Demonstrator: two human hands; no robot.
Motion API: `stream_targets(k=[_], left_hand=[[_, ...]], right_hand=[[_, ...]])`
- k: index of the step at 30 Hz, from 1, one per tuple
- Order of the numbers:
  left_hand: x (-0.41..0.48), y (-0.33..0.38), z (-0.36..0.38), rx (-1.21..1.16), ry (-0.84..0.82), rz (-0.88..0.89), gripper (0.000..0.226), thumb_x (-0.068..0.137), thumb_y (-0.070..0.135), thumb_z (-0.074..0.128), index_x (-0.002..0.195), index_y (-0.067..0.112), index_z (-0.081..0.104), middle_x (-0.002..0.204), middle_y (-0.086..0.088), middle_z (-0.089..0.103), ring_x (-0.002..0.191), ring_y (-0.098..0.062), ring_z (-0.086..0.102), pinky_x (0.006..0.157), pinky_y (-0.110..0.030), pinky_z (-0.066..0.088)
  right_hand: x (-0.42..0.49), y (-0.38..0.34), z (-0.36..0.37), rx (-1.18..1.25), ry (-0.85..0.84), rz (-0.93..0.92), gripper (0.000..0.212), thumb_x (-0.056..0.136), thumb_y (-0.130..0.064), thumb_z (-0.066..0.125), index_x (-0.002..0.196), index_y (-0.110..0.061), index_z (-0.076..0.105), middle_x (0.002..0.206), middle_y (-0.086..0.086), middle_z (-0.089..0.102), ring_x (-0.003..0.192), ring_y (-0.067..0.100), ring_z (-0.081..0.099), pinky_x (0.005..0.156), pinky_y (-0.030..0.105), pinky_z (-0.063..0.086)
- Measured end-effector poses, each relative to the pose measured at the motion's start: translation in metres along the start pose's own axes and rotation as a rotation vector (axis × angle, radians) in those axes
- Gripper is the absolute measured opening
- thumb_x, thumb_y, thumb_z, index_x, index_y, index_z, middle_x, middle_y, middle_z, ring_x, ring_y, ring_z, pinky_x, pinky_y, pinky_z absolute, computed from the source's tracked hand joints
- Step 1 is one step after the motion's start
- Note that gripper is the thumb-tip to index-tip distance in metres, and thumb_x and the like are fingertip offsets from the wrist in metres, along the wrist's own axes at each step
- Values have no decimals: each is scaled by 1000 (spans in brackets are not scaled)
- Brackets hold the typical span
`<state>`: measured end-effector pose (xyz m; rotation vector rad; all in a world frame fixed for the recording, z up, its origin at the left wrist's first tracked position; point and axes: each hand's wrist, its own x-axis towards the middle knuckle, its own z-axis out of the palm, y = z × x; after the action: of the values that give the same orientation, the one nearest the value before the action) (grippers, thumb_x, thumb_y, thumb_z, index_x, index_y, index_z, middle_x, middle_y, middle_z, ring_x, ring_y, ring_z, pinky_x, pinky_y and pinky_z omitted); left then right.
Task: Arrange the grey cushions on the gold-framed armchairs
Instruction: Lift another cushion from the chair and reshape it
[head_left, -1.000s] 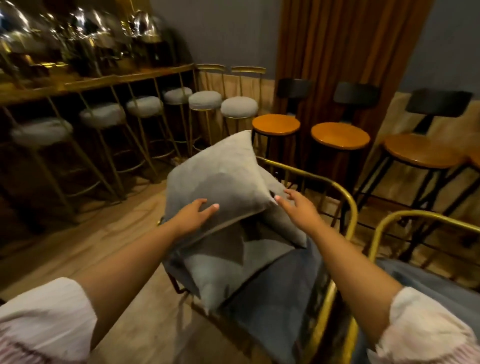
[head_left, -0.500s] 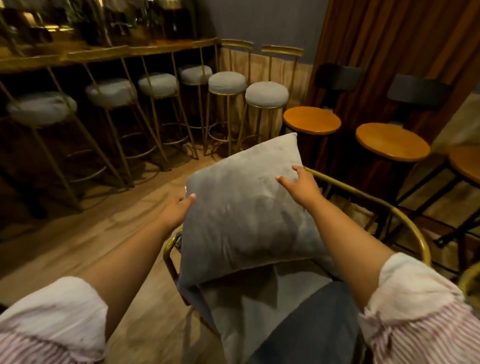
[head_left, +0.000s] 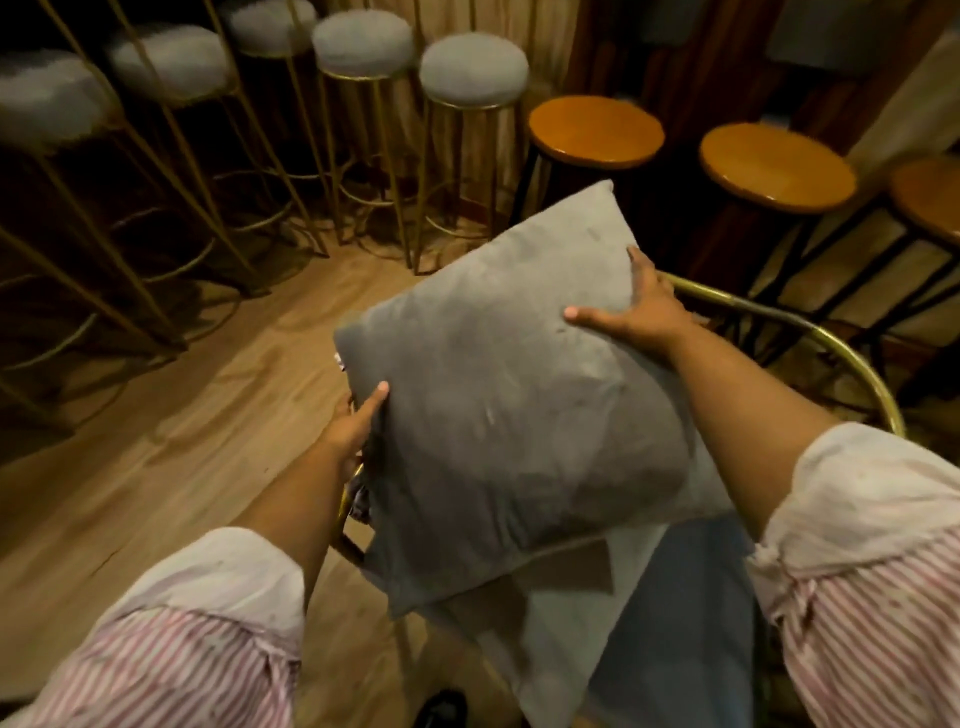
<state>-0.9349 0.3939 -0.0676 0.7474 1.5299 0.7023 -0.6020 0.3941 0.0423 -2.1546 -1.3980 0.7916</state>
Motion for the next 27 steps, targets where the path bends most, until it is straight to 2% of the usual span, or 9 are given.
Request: stream_targets(k=[2,5,8,10,14,16,19,22,27], left_hand=[[12,-5,-2,-3,-16,-28,92,72,63,64,148,27,25,153,1,35,138,-30,35,107,-47,32],[25,-11,-2,0,-103,-98,100,68,70,60,148,19,28,148,1,40,137,-29,37,104,-42,34],[31,-16,-2,-57,-176,-69,110,55,78,63,146,23,34,143,6,45,134,-25,41,104,-39,36],[28,-18,-1,-98,-194,-55,115,46,80,65,144,27,36,141,6,48,133,-23,43,105,-41,37],[17,-18,0,-143,-88,3,82,77,60,60,145,23,33,147,-3,44,135,-30,40,107,-43,34],[5,-10,-5,-125,-66,83,86,74,59,64,145,24,31,149,-3,41,136,-30,39,109,-45,33],[-14,11,-18,-96,-55,200,99,65,61,70,147,24,28,151,-2,38,139,-28,36,114,-45,30],[-31,41,-26,-50,-41,258,96,69,56,72,147,22,28,151,-2,38,138,-27,36,114,-44,31],[-74,80,-15,-19,-85,391,95,66,49,76,144,14,34,146,-4,45,133,-24,44,99,-30,38]], right_hand=[[-1,6,4,61,37,-15,128,45,-76,74,147,-40,5,156,3,17,140,34,27,112,55,28],[-7,14,8,213,90,-41,129,41,-70,80,147,-37,15,154,-3,25,137,24,35,110,49,35],[-14,21,9,277,124,-16,120,52,-56,84,148,-33,15,152,-2,33,133,21,41,108,42,38],[-20,24,12,305,132,54,116,58,-52,83,148,-35,12,151,-2,34,132,24,42,105,42,39],[-40,19,11,348,144,69,121,48,-60,84,147,-39,18,148,-5,38,129,22,45,105,46,41],[-54,17,6,384,156,44,117,47,-58,85,145,-39,24,145,-7,42,125,18,48,103,45,43],[-85,16,4,457,219,-11,101,57,-45,86,142,-35,32,141,-6,46,117,14,50,99,39,45],[-115,18,4,519,311,-54,92,63,-40,84,140,-34,35,139,-4,48,114,13,50,95,36,44],[-165,28,-17,633,424,-73,96,60,-45,83,141,-32,35,136,-4,52,114,16,54,91,35,47]])
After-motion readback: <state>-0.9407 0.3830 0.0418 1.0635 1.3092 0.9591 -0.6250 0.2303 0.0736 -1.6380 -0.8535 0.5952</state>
